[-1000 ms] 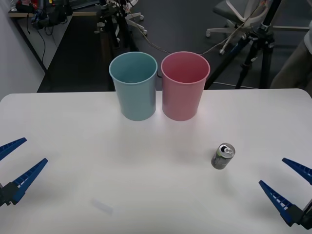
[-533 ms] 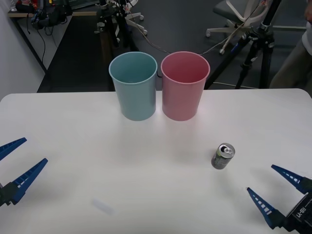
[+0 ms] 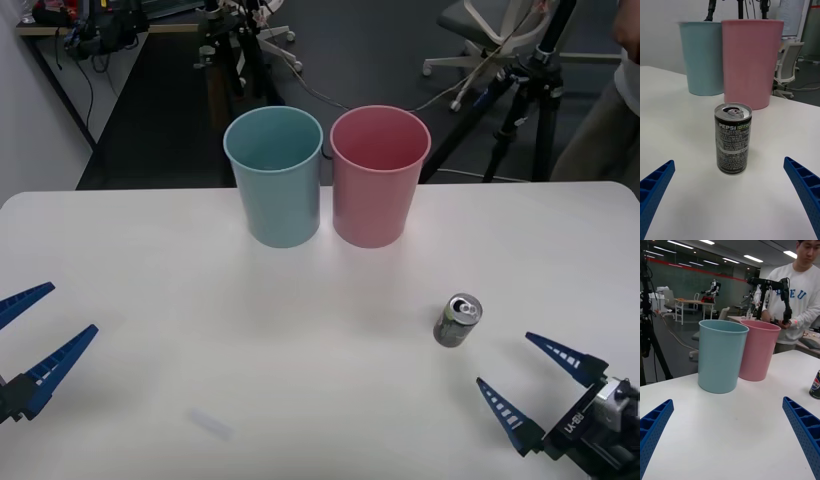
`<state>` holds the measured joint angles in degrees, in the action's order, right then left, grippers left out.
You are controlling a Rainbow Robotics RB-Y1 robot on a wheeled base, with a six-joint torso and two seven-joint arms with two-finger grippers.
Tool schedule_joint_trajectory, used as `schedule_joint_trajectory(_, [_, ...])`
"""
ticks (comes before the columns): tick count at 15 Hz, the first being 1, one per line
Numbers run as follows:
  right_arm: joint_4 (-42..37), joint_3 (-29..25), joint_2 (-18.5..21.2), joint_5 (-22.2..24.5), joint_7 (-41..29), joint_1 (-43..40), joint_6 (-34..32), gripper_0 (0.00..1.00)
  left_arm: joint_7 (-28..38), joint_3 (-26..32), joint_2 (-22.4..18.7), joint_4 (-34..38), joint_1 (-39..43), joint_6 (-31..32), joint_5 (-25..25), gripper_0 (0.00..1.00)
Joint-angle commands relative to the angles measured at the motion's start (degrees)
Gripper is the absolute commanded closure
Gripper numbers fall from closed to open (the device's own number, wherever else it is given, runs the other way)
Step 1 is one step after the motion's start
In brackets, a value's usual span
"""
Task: Grasp the object on the table and drop it into the matching bin: aluminum can to the light blue bin, PET bottle to the pink bin.
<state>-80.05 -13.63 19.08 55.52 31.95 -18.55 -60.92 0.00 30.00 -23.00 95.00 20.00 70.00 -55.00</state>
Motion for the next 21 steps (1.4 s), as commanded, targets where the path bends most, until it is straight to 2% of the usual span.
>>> schedule_joint_trajectory(1, [0.0, 1.9, 0.1, 0.0, 0.8, 1.0, 2.7, 0.00, 0.0, 0.0, 0.0, 0.0, 0.0, 0.0, 0.0, 0.00])
schedule_joint_trajectory(4, [0.4, 3.7, -0.2, 0.0, 0.9, 2.2, 5.2, 0.00, 0.0, 0.0, 0.0, 0.0, 0.0, 0.0, 0.0, 0.00])
schedule_joint_trajectory(8, [7.3, 3.8, -1.2, 0.0, 2.2, 7.5, 3.3, 0.00, 0.0, 0.0, 0.0, 0.0, 0.0, 0.0, 0.0, 0.00])
schedule_joint_trajectory(14, [10.6, 4.2, -3.1, 0.5, 4.1, 10.7, 3.4, 0.00, 0.0, 0.0, 0.0, 0.0, 0.0, 0.0, 0.0, 0.00])
schedule_joint_trajectory(21, [14.4, 5.5, -3.3, 0.8, 5.1, 14.5, 4.1, 0.00, 0.0, 0.0, 0.0, 0.0, 0.0, 0.0, 0.0, 0.00])
